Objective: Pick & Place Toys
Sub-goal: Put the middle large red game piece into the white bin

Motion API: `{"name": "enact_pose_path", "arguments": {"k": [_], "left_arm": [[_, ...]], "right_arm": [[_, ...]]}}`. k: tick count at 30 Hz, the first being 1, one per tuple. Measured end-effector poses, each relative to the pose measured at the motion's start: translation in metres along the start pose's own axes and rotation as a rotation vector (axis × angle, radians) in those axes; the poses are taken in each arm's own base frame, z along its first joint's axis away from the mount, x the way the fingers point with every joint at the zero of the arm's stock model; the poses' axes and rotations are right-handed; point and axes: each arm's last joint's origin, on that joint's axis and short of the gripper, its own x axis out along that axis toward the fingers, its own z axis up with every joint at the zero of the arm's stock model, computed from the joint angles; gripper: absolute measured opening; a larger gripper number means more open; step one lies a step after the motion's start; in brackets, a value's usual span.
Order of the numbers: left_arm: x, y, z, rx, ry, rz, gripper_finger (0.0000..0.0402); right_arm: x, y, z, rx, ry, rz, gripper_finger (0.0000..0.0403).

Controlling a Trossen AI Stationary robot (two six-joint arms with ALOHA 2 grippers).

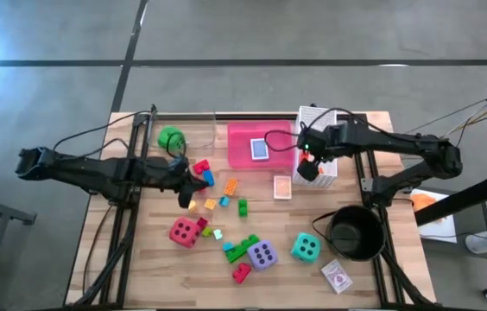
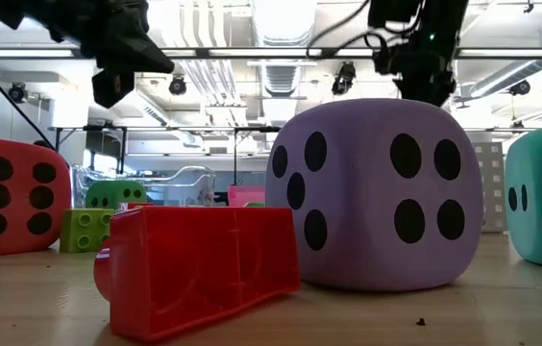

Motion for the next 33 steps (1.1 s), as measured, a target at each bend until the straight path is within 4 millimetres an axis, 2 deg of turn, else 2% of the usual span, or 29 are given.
{"name": "enact_pose_path", "arguments": {"k": [7,11,14,24,33], "left_arm": [[-0.010,0.005,0.012,0.019,0.049,0.169,0.0010],[-0.007,0.005,0.011,0.046,0.073,0.200,0.0013],[0.001,0.006,0.009,0.081,0.111,0.214,0.0029],[0.031,0.013,-0.003,0.067,0.218,0.294,0.0152],[0.047,0.019,-0.014,0.070,0.330,0.311,0.0245]], "right_arm": [[-0.006,0.028,-0.008,-0.036,-0.067,0.007,0.0329],[-0.003,0.042,-0.011,-0.069,-0.091,0.016,0.0329],[0.003,0.049,-0.012,-0.083,-0.116,0.014,0.0329],[0.027,0.058,-0.017,-0.113,-0.086,-0.004,0.0329],[0.035,0.058,-0.021,-0.110,-0.081,-0.003,0.0329]]}}
